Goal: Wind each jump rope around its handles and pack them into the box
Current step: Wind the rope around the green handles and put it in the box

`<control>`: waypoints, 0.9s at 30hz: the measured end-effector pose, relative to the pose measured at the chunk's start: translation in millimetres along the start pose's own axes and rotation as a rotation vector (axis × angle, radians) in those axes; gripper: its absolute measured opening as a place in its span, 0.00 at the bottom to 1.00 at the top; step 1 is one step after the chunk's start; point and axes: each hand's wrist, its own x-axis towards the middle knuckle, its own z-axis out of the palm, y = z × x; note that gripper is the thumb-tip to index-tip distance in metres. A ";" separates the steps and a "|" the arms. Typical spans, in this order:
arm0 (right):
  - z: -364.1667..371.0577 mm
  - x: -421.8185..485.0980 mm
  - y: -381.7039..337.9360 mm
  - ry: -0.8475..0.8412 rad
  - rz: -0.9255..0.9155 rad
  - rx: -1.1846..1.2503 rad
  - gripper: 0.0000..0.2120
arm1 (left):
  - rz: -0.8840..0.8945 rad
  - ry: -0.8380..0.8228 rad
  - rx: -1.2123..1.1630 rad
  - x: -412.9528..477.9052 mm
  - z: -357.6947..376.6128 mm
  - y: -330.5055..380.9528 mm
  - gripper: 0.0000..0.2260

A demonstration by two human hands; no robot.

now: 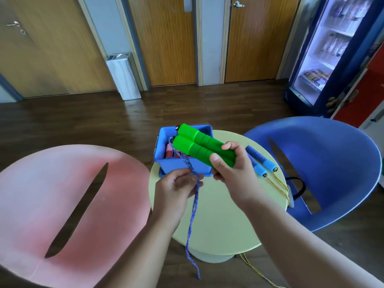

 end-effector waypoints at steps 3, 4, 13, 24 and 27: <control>8.3 -5.7 5.4 -0.047 0.039 -0.008 0.14 | -0.013 -0.029 0.001 1.4 -0.5 3.2 0.06; 9.9 -6.1 6.7 -0.053 0.044 -0.005 0.14 | 0.001 -0.025 0.027 2.7 -1.5 4.5 0.06; 15.0 -10.3 20.9 -0.089 0.052 -0.080 0.08 | 0.022 0.039 0.073 6.3 0.0 11.4 0.04; 12.5 -3.2 18.2 -0.062 0.108 0.125 0.08 | -0.132 -0.128 0.172 1.6 7.7 -8.0 0.12; 5.2 3.4 14.1 -0.048 0.109 0.111 0.11 | -0.385 -0.475 0.237 -16.5 16.4 -23.5 0.18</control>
